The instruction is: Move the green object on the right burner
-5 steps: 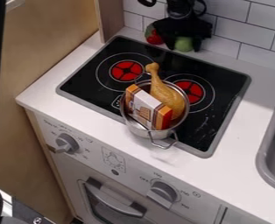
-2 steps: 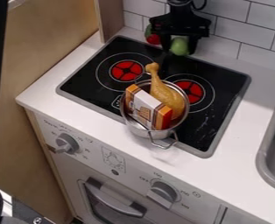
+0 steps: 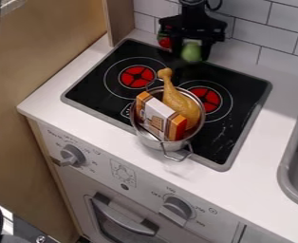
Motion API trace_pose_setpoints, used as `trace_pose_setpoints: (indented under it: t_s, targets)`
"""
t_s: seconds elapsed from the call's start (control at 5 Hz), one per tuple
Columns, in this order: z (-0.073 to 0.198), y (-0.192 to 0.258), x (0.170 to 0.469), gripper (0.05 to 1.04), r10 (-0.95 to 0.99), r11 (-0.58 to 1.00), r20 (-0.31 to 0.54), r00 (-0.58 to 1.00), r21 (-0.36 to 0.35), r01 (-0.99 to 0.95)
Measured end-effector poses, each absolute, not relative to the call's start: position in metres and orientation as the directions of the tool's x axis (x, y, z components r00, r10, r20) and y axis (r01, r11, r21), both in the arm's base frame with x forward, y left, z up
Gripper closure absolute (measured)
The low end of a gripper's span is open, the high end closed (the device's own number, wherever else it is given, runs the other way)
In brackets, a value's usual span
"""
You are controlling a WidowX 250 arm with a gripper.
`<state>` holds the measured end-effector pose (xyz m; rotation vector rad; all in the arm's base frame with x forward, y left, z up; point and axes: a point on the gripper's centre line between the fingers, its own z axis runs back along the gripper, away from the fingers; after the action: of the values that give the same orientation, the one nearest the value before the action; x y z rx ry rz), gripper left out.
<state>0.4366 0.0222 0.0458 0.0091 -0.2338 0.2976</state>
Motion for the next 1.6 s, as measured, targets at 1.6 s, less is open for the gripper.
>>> trace_pose_setpoints:
  t_s: [1.6]
  targets:
    - [0.081, -0.001, 0.386, 0.404, 0.413, 0.908, 0.055, 0.909, 0.048, -0.416]
